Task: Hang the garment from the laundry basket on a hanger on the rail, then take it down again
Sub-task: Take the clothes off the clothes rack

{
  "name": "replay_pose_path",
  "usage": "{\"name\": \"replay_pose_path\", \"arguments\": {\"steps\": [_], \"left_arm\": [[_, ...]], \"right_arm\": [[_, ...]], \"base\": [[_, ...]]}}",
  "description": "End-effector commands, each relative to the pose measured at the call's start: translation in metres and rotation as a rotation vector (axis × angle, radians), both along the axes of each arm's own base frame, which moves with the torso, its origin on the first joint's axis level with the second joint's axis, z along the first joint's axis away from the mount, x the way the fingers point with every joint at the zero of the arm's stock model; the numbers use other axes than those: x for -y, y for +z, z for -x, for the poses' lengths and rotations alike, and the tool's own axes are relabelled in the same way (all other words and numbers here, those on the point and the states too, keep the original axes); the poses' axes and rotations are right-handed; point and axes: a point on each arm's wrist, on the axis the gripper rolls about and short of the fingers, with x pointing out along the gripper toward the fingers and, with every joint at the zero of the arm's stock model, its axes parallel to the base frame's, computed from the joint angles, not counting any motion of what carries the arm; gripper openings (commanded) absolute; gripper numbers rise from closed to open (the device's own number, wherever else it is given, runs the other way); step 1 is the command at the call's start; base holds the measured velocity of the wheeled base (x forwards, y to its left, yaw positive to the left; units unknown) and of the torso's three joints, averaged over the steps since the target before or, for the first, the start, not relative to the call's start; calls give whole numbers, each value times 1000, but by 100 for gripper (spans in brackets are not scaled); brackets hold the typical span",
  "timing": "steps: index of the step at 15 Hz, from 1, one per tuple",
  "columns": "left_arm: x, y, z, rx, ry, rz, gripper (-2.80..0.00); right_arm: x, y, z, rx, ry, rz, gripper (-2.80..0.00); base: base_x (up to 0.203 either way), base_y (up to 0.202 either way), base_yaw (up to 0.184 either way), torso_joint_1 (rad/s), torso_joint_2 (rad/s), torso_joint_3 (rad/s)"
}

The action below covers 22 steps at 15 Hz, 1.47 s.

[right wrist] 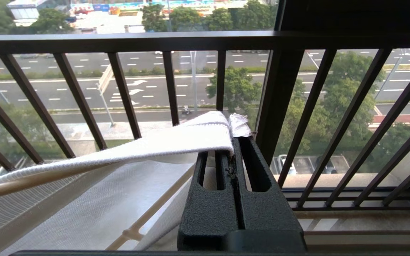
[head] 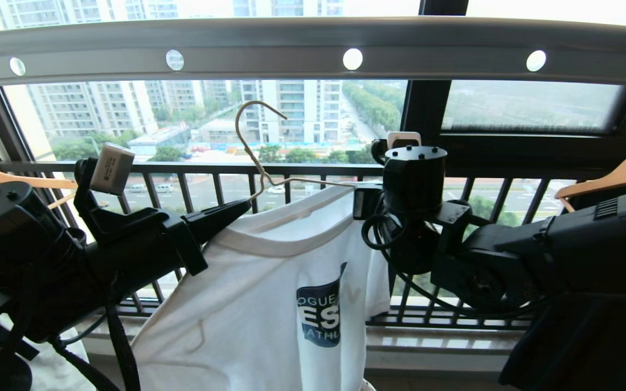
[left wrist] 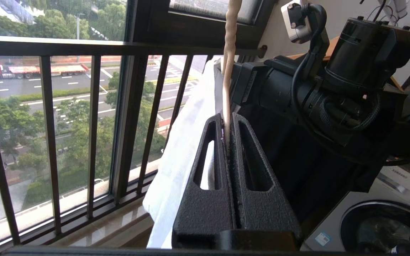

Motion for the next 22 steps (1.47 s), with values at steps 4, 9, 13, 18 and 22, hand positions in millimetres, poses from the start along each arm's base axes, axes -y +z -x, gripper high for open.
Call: {"name": "replay_pose_path", "arguments": {"steps": [4, 9, 13, 18, 22], "left_arm": [[-1, 1, 2, 37, 7, -20, -280], [0, -2, 0, 28, 8, -27, -280], [0, 0, 0, 34, 12, -23, -280], [0, -1, -1, 30, 26, -23, -280], [2, -7, -5, 11, 26, -33, -280]], "right_arm": [[17, -2, -18, 2, -30, -7, -280], [39, -10, -50, 8, -85, -43, -280], [39, -23, -57, -14, -92, -32, -280], [21, -27, -42, -31, -41, -29, -280], [-24, -51, -6, -95, 94, 1, -280]], "base": [[0, 0, 0, 0, 0, 0], [0, 0, 0, 0, 0, 0], [0, 0, 0, 0, 0, 0], [0, 0, 0, 0, 0, 0], [0, 0, 0, 0, 0, 0]]}}
